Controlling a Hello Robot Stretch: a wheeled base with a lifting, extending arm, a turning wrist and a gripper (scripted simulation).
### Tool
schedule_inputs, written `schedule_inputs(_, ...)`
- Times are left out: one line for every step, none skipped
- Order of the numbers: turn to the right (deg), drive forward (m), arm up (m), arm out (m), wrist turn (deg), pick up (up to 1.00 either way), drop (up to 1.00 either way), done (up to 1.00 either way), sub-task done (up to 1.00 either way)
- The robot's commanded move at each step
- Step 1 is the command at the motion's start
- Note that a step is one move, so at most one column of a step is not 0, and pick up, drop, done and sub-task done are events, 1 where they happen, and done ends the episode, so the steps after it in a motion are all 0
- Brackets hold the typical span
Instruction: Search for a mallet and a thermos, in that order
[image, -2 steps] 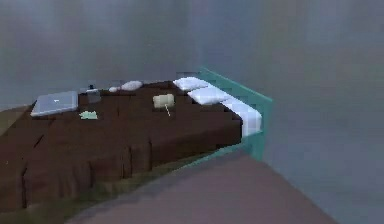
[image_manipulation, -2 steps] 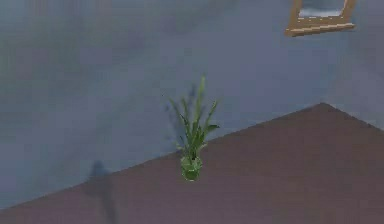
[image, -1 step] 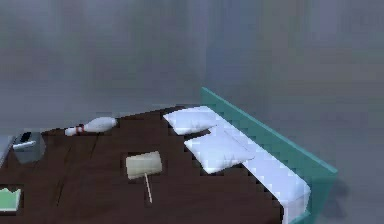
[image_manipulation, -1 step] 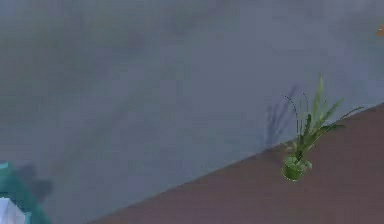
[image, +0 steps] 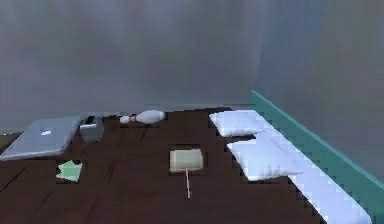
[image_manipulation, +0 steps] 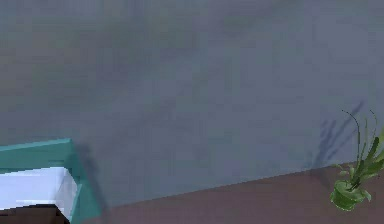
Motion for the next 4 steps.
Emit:
schedule_inputs(0.0, 0.00, 0.00, 0.00, 0.0, 0.00, 0.00, 0.00, 1.00)
schedule_inputs(45.0, 0.00, 0.00, 0.00, 0.0, 0.00, 0.00, 0.00, 0.00)
schedule_inputs(45.0, 0.00, 0.00, 0.00, 0.0, 0.00, 0.00, 0.00, 0.00)
schedule_inputs(45.0, 0.00, 0.00, 0.00, 0.0, 0.00, 0.00, 0.00, 0.00)
